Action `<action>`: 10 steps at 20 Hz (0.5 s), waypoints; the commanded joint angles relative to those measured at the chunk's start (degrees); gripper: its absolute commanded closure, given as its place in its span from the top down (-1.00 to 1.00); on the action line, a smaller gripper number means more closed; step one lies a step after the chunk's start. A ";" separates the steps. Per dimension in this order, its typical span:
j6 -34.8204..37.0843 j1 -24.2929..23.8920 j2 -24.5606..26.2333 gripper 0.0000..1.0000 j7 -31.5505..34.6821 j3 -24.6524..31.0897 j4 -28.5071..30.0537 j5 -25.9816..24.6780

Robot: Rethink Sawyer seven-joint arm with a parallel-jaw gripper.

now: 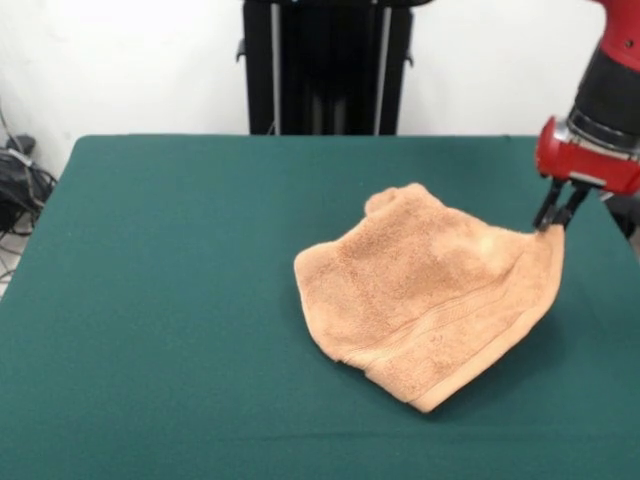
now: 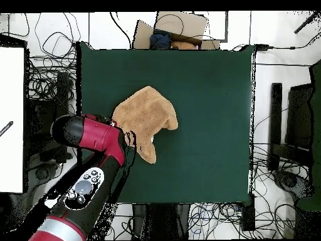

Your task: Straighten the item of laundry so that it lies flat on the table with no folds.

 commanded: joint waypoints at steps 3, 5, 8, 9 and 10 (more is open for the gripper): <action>-0.98 -1.93 0.46 -1.00 15.70 4.78 1.07 0.46; -2.52 -2.64 0.27 -1.00 14.80 5.88 1.89 0.66; -4.59 -2.99 0.16 -1.00 14.46 6.99 3.20 0.99; -5.53 -3.22 0.26 -1.00 14.31 7.70 3.76 1.21; -7.11 -3.86 0.19 -1.00 14.04 9.26 4.85 1.80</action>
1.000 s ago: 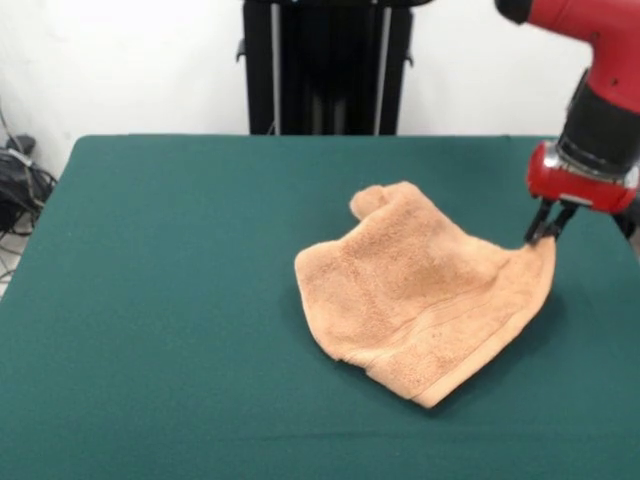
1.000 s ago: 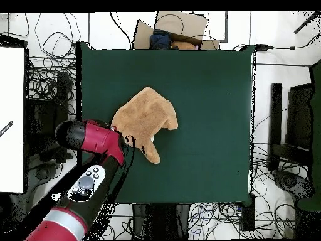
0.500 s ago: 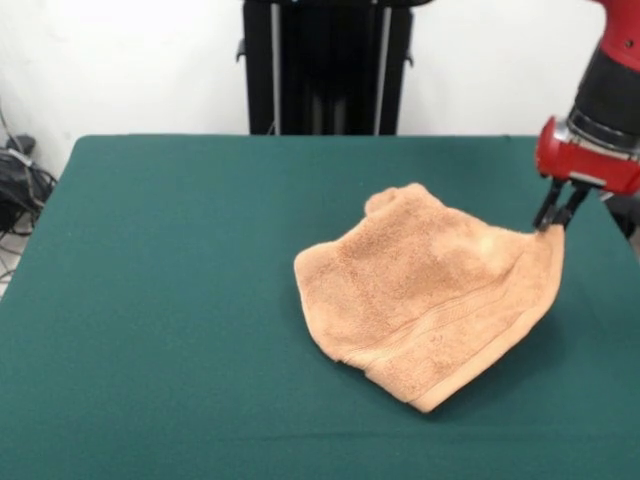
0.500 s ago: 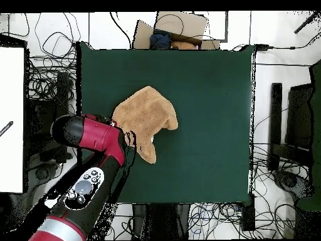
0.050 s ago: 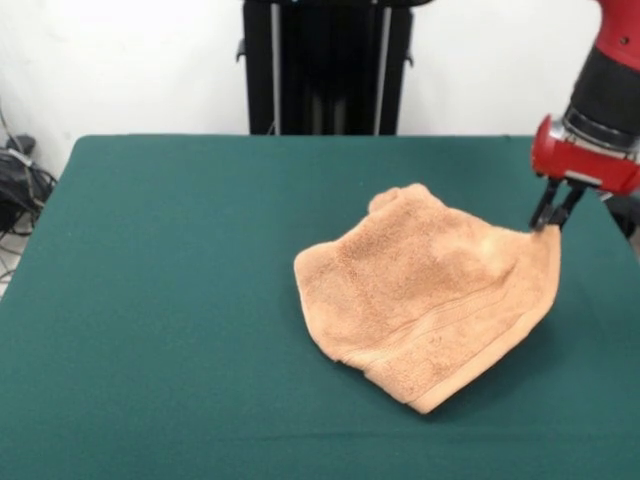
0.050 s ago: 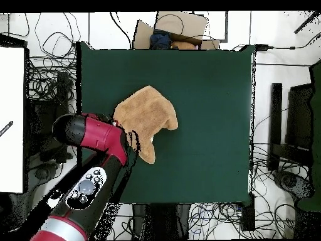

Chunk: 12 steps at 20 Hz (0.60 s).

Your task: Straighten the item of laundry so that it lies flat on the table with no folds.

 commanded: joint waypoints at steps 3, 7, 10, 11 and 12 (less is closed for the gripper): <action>-10.66 -4.98 0.38 -1.00 12.71 12.95 6.76 2.41; -11.73 -5.97 0.26 -1.00 12.29 14.19 7.04 1.42; -12.75 -6.60 0.20 -1.00 12.44 15.36 7.48 1.02; -13.41 -6.97 -0.09 -1.00 12.42 16.09 8.04 1.00; -13.57 -6.94 0.05 -1.00 12.37 16.07 7.93 0.67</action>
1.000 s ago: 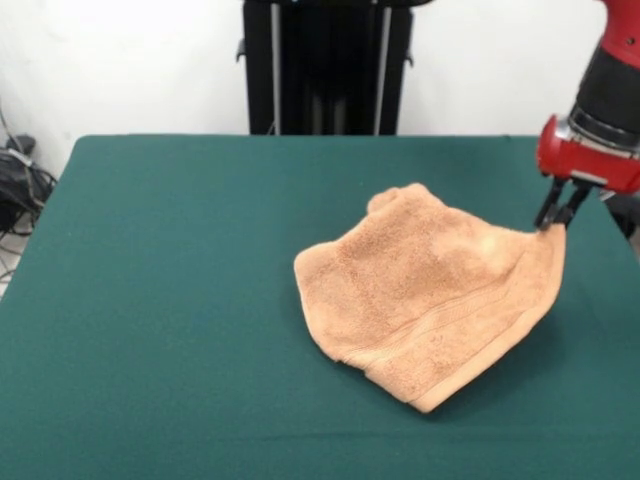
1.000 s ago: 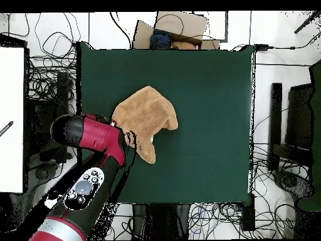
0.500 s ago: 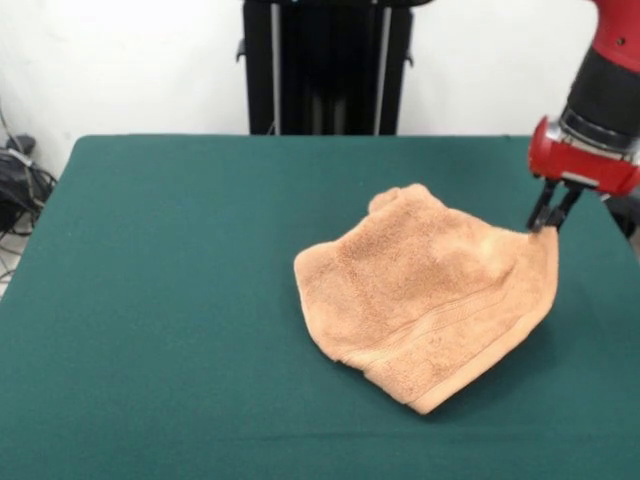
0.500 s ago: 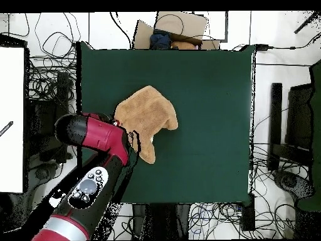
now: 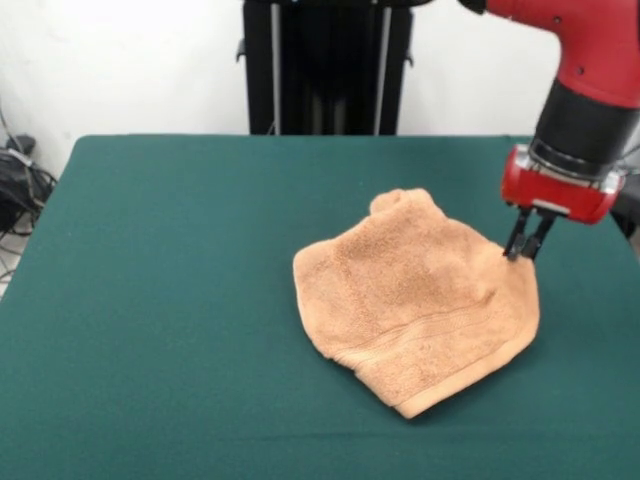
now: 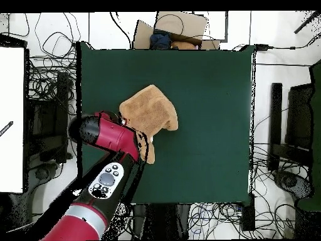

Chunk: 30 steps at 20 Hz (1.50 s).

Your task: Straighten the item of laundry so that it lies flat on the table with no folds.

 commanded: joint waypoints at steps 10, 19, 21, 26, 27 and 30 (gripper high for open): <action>-6.45 -2.81 -0.27 1.00 13.07 12.17 6.13 0.13; -8.21 -3.49 -0.63 1.00 13.84 13.58 7.06 0.37; -8.11 -3.42 -0.56 1.00 14.10 13.56 7.02 0.47; -9.16 -3.93 -0.45 1.00 14.01 14.57 7.16 0.57; -9.48 -4.09 -0.26 1.00 13.94 14.83 7.13 0.54; -10.95 -4.76 0.49 1.00 13.61 15.83 6.94 0.18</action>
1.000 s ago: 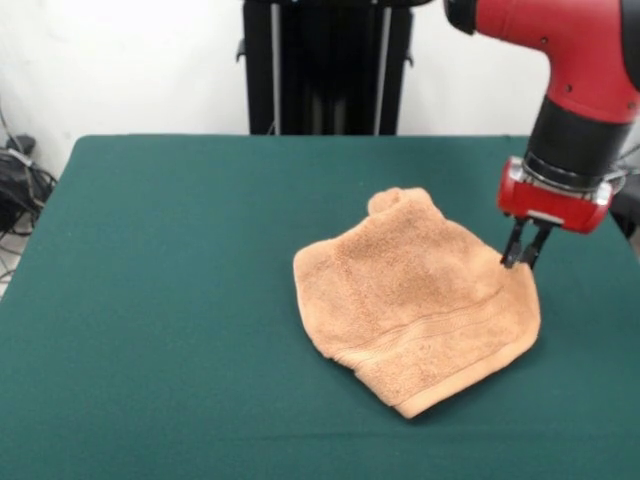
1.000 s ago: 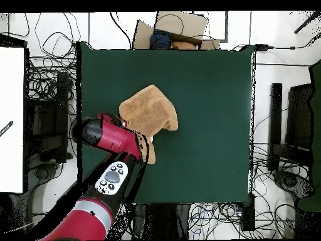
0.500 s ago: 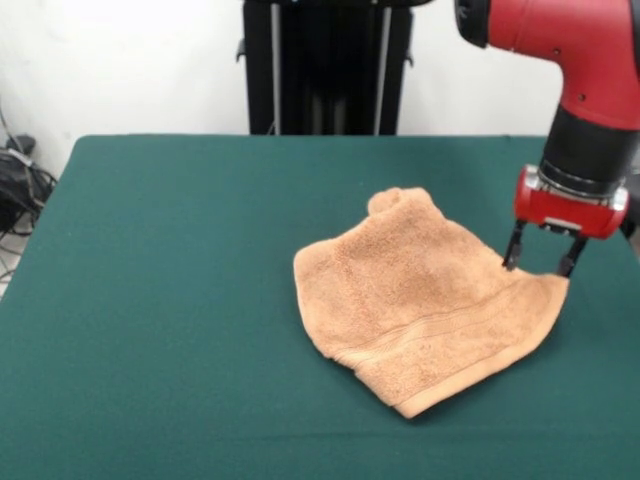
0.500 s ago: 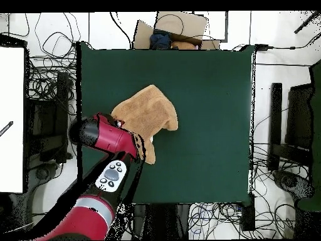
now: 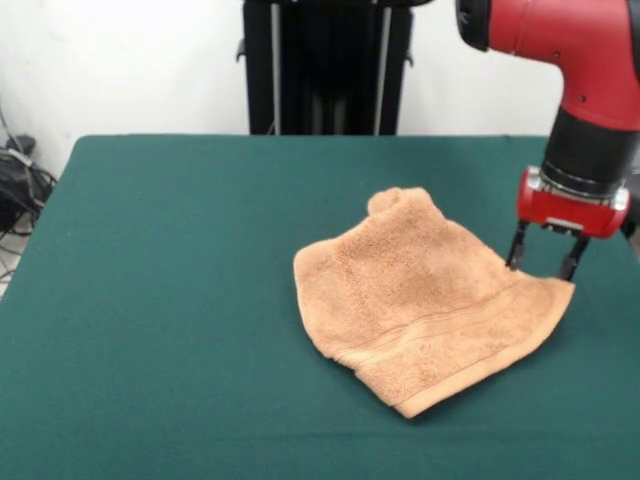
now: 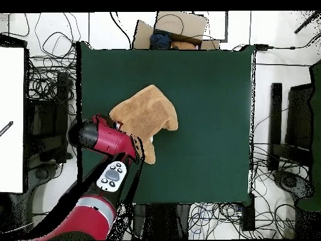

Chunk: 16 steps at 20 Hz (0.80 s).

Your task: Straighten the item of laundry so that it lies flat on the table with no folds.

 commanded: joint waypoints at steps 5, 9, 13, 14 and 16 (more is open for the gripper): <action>-7.75 -3.48 2.11 1.00 13.41 9.43 3.57 -0.70; -8.04 -1.97 3.48 1.00 13.49 7.55 2.42 -0.77; -6.20 -0.29 4.03 1.00 13.56 5.29 1.57 -0.22; -6.41 -0.10 4.25 1.00 13.60 5.10 1.46 -0.19; -6.28 0.79 4.58 1.00 13.72 3.95 1.06 -0.10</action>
